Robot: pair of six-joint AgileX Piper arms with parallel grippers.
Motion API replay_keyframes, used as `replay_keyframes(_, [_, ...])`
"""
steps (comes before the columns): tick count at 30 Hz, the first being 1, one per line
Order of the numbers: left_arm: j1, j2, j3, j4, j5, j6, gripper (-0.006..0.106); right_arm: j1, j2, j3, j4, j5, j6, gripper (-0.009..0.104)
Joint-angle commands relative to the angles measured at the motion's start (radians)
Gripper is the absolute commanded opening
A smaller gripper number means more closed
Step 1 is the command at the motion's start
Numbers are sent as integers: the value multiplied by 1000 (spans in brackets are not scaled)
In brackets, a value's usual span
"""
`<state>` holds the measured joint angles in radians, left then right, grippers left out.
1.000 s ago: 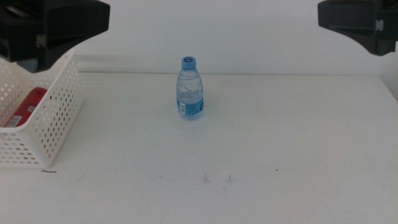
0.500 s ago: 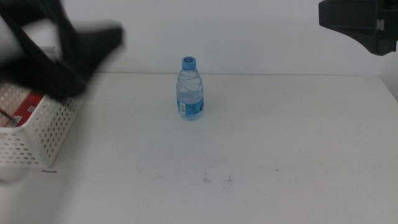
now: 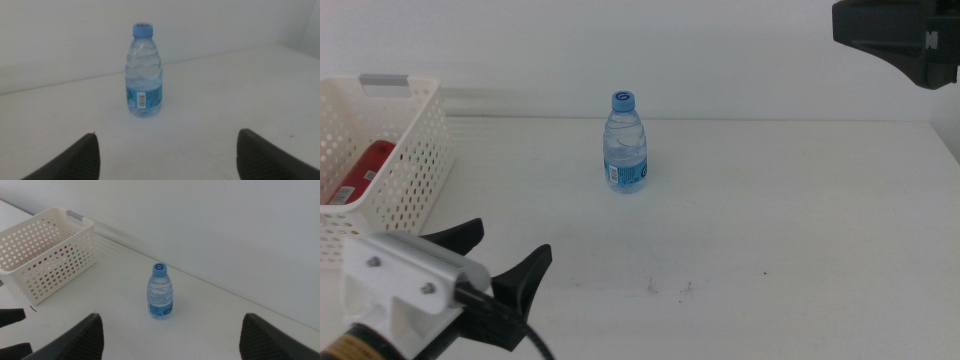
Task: Use arms to grab the bottles and put them into the dustbin to the left of the table.
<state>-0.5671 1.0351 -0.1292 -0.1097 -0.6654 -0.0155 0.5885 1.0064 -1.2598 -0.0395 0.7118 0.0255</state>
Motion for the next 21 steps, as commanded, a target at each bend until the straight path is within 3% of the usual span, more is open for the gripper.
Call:
replay_keyframes(1, [-1, 61, 4, -16, -74, 29, 94, -8, -4, 0, -9, -7, 0, 86])
replay_keyframes(6, [1, 311, -36, -85, -333, 46, 94, -8, -4, 0, -9, -7, 0, 86])
replay_keyframes(9, [5, 453, -123, -83, -386, 33, 94, -8, -4, 0, -9, -7, 0, 86])
replay_keyframes(12, [35, 569, -234, -33, -371, 31, 94, -8, -4, 0, -9, -7, 0, 86])
replay_keyframes(18, [117, 783, -469, 186, -304, -87, 94, -8, -4, 0, -9, -7, 0, 86])
replay_keyframes(21, [139, 874, -553, 197, -308, -97, 94, -8, -4, 0, -9, -7, 0, 86])
